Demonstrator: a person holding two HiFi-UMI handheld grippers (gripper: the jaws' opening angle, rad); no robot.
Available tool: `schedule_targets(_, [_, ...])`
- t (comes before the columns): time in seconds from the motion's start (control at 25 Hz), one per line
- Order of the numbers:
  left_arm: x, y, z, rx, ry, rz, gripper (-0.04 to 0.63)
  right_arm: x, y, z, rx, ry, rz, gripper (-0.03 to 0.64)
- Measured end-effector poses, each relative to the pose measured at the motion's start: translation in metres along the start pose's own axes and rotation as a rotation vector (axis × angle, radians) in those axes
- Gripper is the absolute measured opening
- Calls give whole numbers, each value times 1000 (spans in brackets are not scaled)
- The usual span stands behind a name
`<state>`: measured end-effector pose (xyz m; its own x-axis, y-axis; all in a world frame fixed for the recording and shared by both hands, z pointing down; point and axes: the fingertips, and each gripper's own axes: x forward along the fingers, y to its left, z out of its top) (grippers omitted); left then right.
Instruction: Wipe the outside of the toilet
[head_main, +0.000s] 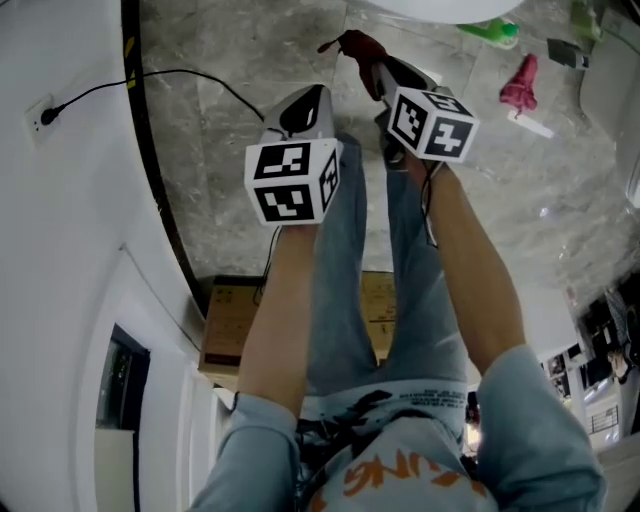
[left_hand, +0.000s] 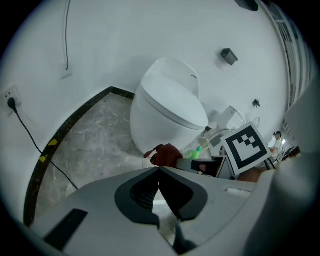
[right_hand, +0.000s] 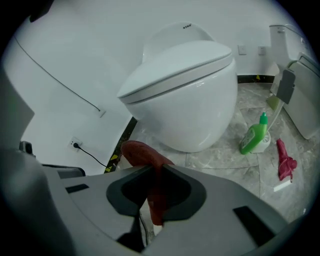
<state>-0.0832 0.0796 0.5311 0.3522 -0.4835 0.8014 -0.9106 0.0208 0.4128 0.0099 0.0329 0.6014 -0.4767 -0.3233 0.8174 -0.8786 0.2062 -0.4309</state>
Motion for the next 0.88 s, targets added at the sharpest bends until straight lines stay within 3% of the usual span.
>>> schedule_targets(0.36, [0, 65, -6, -29, 27, 3, -6, 61, 49, 22, 55, -73, 8, 51])
schedule_targets(0.64, [9, 88, -7, -29, 41, -2, -6, 94, 35, 48, 167, -155, -79, 48])
schedule_targets(0.88, [16, 90, -6, -28, 51, -4, -6, 99, 30, 52, 135, -147, -84, 49])
